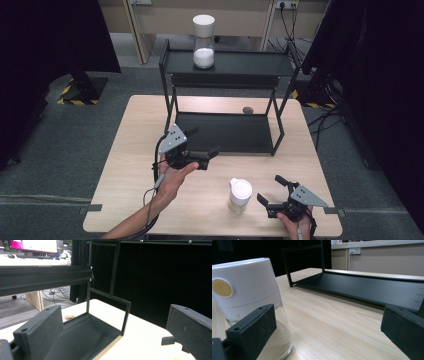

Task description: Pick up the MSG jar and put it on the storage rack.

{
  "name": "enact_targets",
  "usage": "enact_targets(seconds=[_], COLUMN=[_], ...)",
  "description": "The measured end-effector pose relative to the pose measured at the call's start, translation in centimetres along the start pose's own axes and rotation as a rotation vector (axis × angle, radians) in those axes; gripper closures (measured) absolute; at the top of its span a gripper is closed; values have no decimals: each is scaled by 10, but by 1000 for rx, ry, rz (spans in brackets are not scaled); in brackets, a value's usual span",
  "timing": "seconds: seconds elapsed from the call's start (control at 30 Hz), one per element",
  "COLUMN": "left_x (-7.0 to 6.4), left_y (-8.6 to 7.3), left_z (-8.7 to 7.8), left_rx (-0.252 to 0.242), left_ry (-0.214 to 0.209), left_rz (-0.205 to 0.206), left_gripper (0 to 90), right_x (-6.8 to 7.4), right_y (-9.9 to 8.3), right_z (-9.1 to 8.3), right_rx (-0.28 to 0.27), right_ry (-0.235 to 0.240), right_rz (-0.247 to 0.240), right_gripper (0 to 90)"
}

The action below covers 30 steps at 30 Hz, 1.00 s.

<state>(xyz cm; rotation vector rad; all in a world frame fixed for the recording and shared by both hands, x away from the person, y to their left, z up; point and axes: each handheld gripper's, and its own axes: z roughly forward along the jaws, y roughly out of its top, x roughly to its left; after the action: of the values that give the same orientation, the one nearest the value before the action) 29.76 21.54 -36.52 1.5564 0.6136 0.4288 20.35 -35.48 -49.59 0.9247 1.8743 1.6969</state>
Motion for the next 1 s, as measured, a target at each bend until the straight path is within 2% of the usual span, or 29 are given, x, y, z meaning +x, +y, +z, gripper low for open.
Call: enact_targets(seconds=[0.1,0.3,0.4,0.5,0.63,0.77,0.87,1.0], left_x=[1,0,0,-2,-7,-10,-10,-10], left_y=[-10,-25,-33,-40,-49,-60,-68,-78], left_z=[-1,0,-1,-2,-5,-8,-10,-13], left_rx=[4,30,42,50,47,31,31,24], left_ry=[-11,-43,-59,-71,-79,-97,-115,-118], left_rz=[-27,-24,-38,-29,5,25,18,8], left_gripper=[0,0,0,0,0,0,0,0], right_x=[0,0,0,0,0,0,0,0], right_y=[0,0,0,0,0,0,0,0], right_z=[0,0,0,0,0,0,0,0], right_rx=[1,0,-1,0,-1,-1,0,-1], right_ry=[0,0,-1,1,0,1,0,-1], right_rz=[2,1,2,0,1,0,-1,-1], right_gripper=[4,4,3,4,4,4,4,4])
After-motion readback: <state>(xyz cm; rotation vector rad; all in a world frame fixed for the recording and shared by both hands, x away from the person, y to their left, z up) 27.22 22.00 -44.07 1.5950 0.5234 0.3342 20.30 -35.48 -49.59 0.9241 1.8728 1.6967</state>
